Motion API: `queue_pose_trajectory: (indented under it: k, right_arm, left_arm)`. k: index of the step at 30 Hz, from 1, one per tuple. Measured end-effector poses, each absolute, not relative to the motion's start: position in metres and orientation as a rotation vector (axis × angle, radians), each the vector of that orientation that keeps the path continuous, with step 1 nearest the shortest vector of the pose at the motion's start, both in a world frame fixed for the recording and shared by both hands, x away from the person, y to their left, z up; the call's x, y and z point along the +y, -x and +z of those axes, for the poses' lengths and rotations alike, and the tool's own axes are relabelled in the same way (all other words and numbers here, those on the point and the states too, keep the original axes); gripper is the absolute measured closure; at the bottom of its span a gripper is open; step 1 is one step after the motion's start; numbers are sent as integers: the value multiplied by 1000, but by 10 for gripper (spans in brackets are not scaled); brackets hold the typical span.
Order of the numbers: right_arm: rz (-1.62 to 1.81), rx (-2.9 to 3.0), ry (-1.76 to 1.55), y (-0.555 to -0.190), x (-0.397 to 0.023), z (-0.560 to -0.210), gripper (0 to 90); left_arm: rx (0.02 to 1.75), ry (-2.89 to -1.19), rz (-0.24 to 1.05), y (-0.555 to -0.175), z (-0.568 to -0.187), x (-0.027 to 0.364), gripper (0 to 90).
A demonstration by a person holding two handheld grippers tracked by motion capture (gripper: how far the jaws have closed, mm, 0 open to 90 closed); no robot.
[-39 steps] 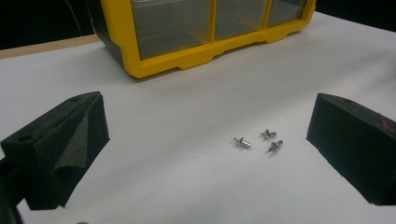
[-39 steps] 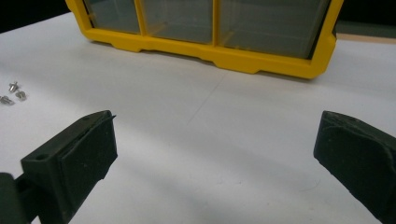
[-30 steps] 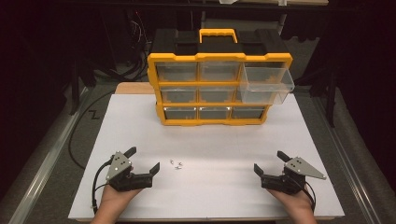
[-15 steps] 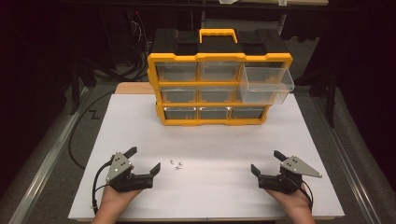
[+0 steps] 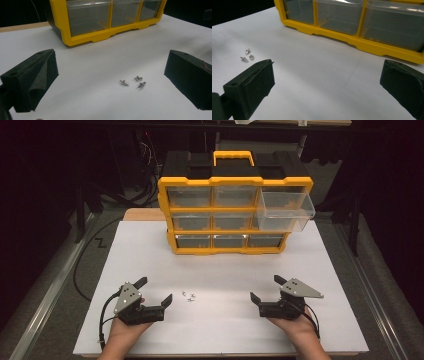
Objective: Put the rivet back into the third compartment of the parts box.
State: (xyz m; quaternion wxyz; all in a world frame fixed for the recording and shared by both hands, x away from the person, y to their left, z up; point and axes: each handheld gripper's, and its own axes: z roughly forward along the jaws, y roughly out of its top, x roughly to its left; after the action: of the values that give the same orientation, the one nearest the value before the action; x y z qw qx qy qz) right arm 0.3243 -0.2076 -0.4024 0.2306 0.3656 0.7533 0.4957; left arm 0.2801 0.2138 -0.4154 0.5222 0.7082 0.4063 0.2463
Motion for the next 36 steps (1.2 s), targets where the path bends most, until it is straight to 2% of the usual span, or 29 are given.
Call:
queue_pose_trajectory:
  k: [27, 36]
  right_arm:
    - [1349, 2274, -914, -352, -101, -419, 47]
    - [1343, 2374, -900, -358, -72, -428, 177]
  left_arm:
    - [944, -1719, 611, -278, -416, 210, 4]
    - [942, -1713, 607, -278, -415, 211, 4]
